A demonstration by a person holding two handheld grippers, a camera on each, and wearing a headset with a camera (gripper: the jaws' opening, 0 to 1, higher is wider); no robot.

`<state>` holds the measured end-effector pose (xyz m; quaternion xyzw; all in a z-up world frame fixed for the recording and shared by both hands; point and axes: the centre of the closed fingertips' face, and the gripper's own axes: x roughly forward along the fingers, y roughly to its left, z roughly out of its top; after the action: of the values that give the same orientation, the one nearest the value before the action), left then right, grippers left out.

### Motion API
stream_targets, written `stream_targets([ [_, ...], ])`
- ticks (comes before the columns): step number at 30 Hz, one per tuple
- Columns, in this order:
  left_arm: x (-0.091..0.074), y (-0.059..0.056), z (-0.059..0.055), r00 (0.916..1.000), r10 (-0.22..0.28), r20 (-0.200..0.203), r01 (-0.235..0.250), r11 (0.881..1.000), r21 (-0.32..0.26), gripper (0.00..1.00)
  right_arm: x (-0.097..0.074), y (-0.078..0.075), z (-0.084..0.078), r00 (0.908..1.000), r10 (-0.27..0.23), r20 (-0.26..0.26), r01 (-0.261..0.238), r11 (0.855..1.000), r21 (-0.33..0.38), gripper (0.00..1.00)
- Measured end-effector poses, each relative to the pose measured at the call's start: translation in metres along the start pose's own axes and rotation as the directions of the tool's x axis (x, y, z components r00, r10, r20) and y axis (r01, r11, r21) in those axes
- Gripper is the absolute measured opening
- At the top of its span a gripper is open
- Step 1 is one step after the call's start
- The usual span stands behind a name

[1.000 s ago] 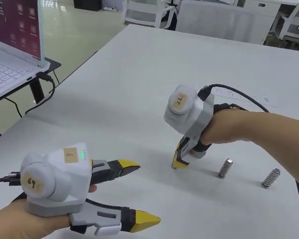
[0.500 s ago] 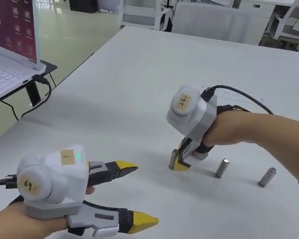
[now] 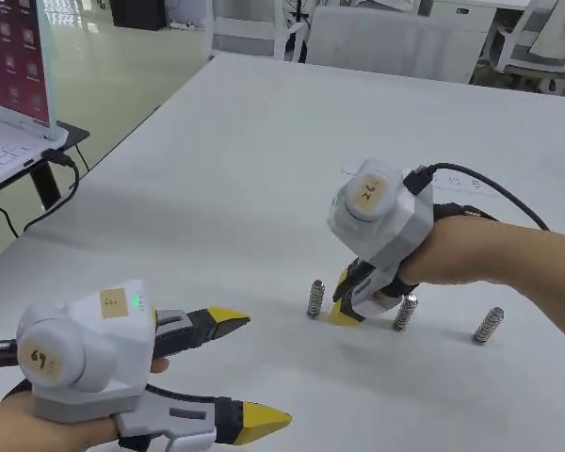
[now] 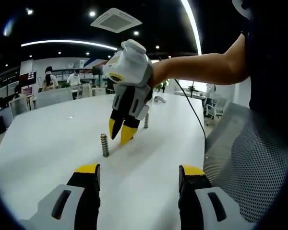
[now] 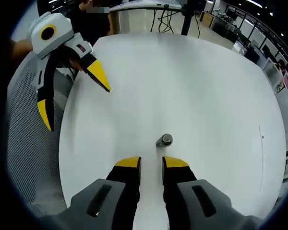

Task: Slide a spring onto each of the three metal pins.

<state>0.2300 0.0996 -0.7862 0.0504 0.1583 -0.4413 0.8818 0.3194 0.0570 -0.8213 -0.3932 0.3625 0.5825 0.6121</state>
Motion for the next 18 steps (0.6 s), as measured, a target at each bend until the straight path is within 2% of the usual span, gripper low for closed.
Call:
stream_targets([
  [11, 0.002, -0.002, 0.002, 1.0000, -0.002, 0.005, 0.002, 1.000, -0.005, 0.62, -0.022, 0.018, -0.005, 0.9944, -0.049, 0.094, 0.046, 0.998, 0.038, 0.16],
  [18, -0.001, -0.001, 0.002, 0.9998, 0.006, 0.019, -0.005, 1.000, -0.022, 0.62, -0.037, 0.031, -0.010, 0.9817, -0.084, 0.171, 0.068, 0.993, 0.097, 0.16],
])
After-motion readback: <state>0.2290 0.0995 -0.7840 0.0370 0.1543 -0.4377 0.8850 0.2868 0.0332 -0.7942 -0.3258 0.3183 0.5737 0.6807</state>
